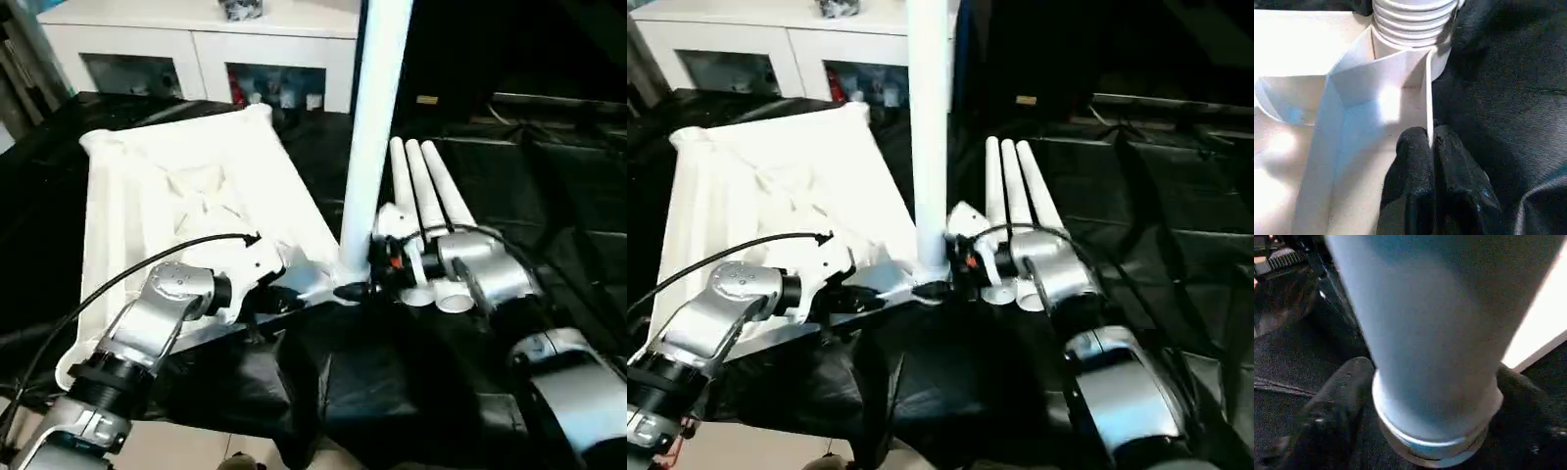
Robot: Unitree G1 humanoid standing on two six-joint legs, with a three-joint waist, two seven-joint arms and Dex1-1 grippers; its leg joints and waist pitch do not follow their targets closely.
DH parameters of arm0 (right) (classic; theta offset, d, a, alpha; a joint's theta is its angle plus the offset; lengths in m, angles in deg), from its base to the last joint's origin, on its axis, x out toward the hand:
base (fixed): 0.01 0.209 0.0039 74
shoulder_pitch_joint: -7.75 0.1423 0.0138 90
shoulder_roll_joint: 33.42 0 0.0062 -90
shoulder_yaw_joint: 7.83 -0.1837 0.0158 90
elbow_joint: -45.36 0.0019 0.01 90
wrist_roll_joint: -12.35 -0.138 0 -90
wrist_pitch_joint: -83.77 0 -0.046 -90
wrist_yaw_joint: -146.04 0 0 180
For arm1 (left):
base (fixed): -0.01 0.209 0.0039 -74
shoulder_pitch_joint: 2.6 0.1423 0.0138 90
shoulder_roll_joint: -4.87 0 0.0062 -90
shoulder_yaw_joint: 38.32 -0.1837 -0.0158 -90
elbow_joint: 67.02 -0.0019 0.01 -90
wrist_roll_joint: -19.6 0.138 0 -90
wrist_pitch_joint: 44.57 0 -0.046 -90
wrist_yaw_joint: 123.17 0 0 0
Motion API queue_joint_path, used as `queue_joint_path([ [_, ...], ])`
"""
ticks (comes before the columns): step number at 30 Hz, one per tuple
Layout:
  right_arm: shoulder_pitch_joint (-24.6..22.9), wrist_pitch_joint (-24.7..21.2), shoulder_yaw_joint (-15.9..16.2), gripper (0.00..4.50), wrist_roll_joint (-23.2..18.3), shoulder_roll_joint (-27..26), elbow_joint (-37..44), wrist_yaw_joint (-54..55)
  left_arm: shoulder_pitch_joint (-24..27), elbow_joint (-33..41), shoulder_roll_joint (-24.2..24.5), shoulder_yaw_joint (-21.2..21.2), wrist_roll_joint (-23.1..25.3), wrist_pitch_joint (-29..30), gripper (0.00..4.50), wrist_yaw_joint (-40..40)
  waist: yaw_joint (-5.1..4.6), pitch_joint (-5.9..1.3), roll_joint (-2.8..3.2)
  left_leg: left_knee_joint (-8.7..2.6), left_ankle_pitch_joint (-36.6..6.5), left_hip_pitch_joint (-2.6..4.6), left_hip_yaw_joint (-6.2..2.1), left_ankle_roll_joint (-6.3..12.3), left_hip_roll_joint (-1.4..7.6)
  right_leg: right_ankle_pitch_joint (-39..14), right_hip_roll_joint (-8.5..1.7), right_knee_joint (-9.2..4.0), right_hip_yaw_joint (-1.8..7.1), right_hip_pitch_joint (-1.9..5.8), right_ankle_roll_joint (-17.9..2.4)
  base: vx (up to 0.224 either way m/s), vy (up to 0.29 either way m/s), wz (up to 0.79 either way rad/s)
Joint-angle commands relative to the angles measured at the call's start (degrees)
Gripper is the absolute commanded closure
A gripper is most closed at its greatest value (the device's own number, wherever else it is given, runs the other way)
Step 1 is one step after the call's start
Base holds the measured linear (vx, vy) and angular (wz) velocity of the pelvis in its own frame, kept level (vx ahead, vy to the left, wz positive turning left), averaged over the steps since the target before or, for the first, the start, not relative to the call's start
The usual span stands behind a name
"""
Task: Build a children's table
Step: Rotate leg to tighten
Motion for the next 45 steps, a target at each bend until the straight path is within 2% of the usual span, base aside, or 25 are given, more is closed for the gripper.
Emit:
queue_joint_path([
  [1,-0.8,-0.4,2.1,1.12,1.2,-0.9,1.4,0.2,-1.1,4.3,-1.3,-1.6,-3.3,-2.4,4.50,-3.2,-0.18,-4.40,0.42,-3.40,-10.2,0.50,0.08,3.34,1.28,-8.3,-3.83,-3.62,2.39,3.62,-14.4,0.000,0.000,0.00],
  [7,-0.8,-1.0,1.5,1.59,0.4,-1.5,1.7,0.8,-0.9,4.5,-1.2,-1.5,-3.3,-2.3,4.50,-3.5,-0.22,-4.42,0.41,-3.35,-10.2,0.52,0.06,3.11,1.23,-8.6,-3.80,-3.59,2.43,3.70,-14.2,0.000,0.000,0.00],
  [17,-2.0,-2.4,0.9,1.68,-0.3,-2.9,1.8,2.6,-0.8,3.8,-1.9,-0.7,-3.1,-1.5,4.50,-2.4,-0.24,-4.47,0.58,-3.29,-10.3,0.54,0.04,2.93,1.20,-8.3,-3.82,-3.57,2.43,3.73,-14.2,0.000,0.000,0.00],
  [19,-1.9,-3.4,-0.7,1.68,-0.2,-5.7,-0.7,9.9,-1.9,1.3,-3.9,0.2,-1.4,-0.9,4.50,2.6,-0.56,-4.27,0.49,-3.40,-10.9,0.53,0.01,2.33,1.12,-9.7,-3.79,-3.71,2.47,3.60,-13.9,0.000,0.000,0.00],
  [20,-1.4,-3.9,-2.5,1.69,-0.4,-8.1,-3.2,17.0,-3.2,-0.6,-6.0,1.3,-0.7,0.6,4.50,6.9,-0.68,-4.21,0.15,-3.50,-11.7,0.61,-0.04,1.79,1.00,-11.9,-3.85,-3.96,2.45,3.72,-13.2,0.000,0.000,0.00],
  [21,-0.9,-4.2,-4.0,1.69,-0.7,-10.1,-5.2,22.4,-4.3,-2.0,-7.8,2.2,-0.4,1.9,4.50,10.0,-0.91,-4.05,0.18,-3.56,-12.0,0.62,0.01,1.43,0.92,-13.4,-3.88,-4.11,2.51,3.57,-12.8,0.000,0.000,0.00],
  [22,-0.5,-4.3,-5.4,1.69,-1.3,-11.7,-6.8,26.6,-5.2,-3.0,-9.3,2.9,-0.3,2.9,4.50,12.5,-1.12,-3.88,0.26,-3.61,-13.2,1.01,-0.06,0.15,0.78,-17.7,-4.05,-4.62,2.50,3.39,-11.7,0.000,0.000,0.00],
  [24,0.1,-4.9,-6.9,1.70,-2.1,-13.3,-8.2,30.6,-6.1,-4.1,-10.8,3.6,-0.1,4.0,4.50,15.0,-1.55,-3.97,0.19,-3.73,-13.5,0.89,-0.24,-0.41,0.70,-19.7,-4.10,-4.72,2.47,3.54,-10.7,0.000,0.000,0.00],
  [26,1.0,-5.5,-9.2,1.70,-3.6,-16.8,-10.2,37.5,-7.8,-6.3,-13.9,4.6,0.6,5.6,4.50,20.1,-1.87,-3.90,0.32,-3.64,-14.2,0.96,-0.15,0.06,0.61,-20.1,-4.00,-5.02,2.50,3.30,-10.3,0.000,0.000,0.00],
  [29,2.0,-4.9,-10.4,1.70,-3.9,-20.0,-11.8,43.7,-8.9,-8.0,-16.8,5.1,1.3,6.7,4.50,24.6,-1.85,-3.96,0.28,-3.75,-14.0,1.01,-0.26,0.18,0.60,-19.9,-3.93,-5.07,2.36,3.28,-10.1,0.000,0.000,0.00],
  [32,2.7,-3.7,-10.7,1.70,-3.1,-21.7,-13.1,46.4,-8.8,-8.4,-17.8,4.6,2.0,5.9,4.50,25.3,-1.89,-4.14,0.33,-3.73,-13.2,0.69,-0.27,0.69,0.66,-17.5,-4.02,-4.76,2.42,3.46,-10.4,0.000,0.000,0.00],
  [34,3.4,-2.5,-12.0,1.70,-3.4,-22.8,-14.1,47.4,-8.4,-8.1,-17.9,3.7,2.7,5.2,4.50,24.8,-1.90,-4.20,0.36,-3.66,-13.2,0.76,-0.19,0.93,0.63,-16.8,-4.01,-4.75,2.46,3.41,-10.7,0.000,0.000,0.00],
  [35,3.6,-2.1,-12.2,1.35,-3.4,-23.1,-14.3,47.5,-8.1,-7.8,-17.6,3.3,3.1,4.8,4.50,24.4,-1.91,-4.19,0.38,-3.67,-13.1,0.68,-0.22,0.98,0.65,-16.6,-4.07,-4.71,2.46,3.45,-10.8,0.000,0.000,0.00],
  [37,4.0,-1.5,-11.3,1.00,-2.3,-22.9,-14.4,46.4,-7.5,-7.4,-15.8,1.6,4.3,2.2,4.50,22.7,-1.82,-4.17,0.29,-3.71,-13.1,0.71,-0.20,1.35,0.65,-16.5,-4.07,-4.73,2.44,3.49,-10.7,0.000,0.000,0.00],
  [39,4.1,-1.3,-11.0,0.98,-2.1,-22.7,-14.4,46.3,-7.3,-7.3,-15.5,1.5,4.2,1.7,4.50,22.2,-1.95,-4.15,0.32,-3.78,-13.2,0.55,-0.23,1.37,0.65,-16.6,-4.09,-4.67,2.45,3.55,-10.6,0.000,0.000,0.00],
  [41,4.2,0.2,-9.8,0.65,-0.9,-21.7,-13.7,45.3,-6.7,-6.5,-14.5,1.7,3.3,1.5,4.50,20.4,-2.13,-4.13,0.29,-3.77,-13.4,0.56,-0.21,1.24,0.63,-16.7,-4.08,-4.70,2.42,3.51,-10.7,0.000,0.000,0.00],
  [45,3.8,0.8,-7.9,0.65,-0.6,-18.4,-10.5,37.0,-4.9,-4.0,-12.1,1.4,1.9,0.3,4.50,15.4,-2.34,-4.25,0.43,-3.66,-12.9,0.45,-0.26,1.93,0.76,-15.1,-4.11,-4.47,2.46,3.71,-11.3,0.000,0.000,0.00],
])
